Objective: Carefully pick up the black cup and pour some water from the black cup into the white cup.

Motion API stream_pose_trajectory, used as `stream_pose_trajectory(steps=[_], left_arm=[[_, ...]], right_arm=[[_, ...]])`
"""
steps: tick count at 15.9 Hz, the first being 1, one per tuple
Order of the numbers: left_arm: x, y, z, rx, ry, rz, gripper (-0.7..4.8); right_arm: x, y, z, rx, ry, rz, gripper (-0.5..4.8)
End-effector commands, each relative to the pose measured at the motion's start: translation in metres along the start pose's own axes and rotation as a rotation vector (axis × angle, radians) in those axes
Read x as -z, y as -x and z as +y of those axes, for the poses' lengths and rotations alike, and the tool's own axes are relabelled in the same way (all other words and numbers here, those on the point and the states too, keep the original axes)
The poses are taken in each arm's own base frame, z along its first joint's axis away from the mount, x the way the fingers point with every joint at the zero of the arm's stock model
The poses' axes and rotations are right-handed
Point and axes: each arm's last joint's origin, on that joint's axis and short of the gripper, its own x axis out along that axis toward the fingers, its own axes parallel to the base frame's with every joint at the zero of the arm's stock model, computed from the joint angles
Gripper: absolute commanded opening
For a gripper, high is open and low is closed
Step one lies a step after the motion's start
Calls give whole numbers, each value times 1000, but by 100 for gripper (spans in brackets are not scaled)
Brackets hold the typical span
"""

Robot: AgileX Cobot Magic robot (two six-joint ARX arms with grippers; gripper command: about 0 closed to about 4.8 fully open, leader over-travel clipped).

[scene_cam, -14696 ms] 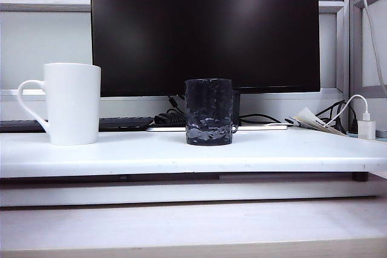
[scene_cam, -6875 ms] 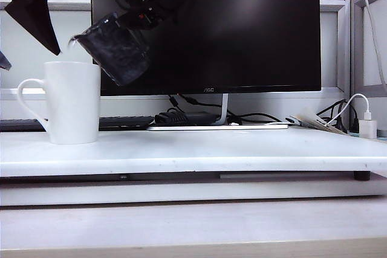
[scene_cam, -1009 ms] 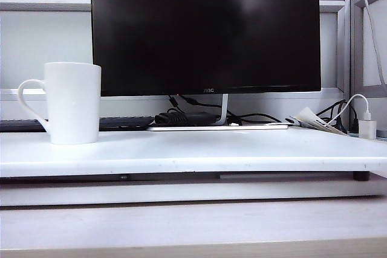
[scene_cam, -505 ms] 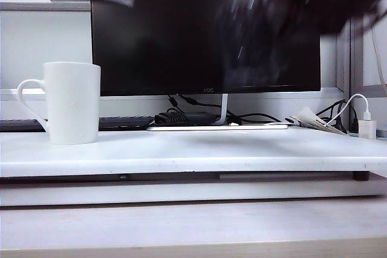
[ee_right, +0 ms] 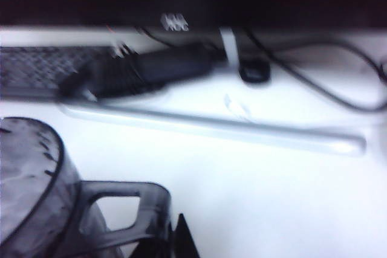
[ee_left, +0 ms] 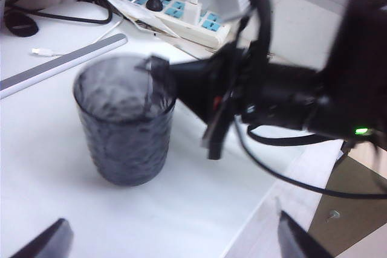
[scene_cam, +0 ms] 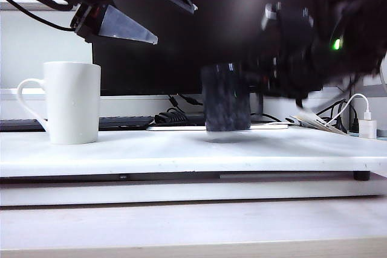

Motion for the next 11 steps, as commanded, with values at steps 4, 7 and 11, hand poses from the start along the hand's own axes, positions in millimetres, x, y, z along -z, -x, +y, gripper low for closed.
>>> stream_pose_trajectory(steps=[4,7,11], left_arm=[[-3,1,-1,8,-9,-20,479],[-3,1,-1,6,-8,-19,479],[-3,1,-1,6,18,-20,479]], right_arm=[[11,-11,-18,32,-62,-48,-6],[10,-11,-16,-22,-62,-51,3],[-7,-5,-14,-44,-58,-111,200]])
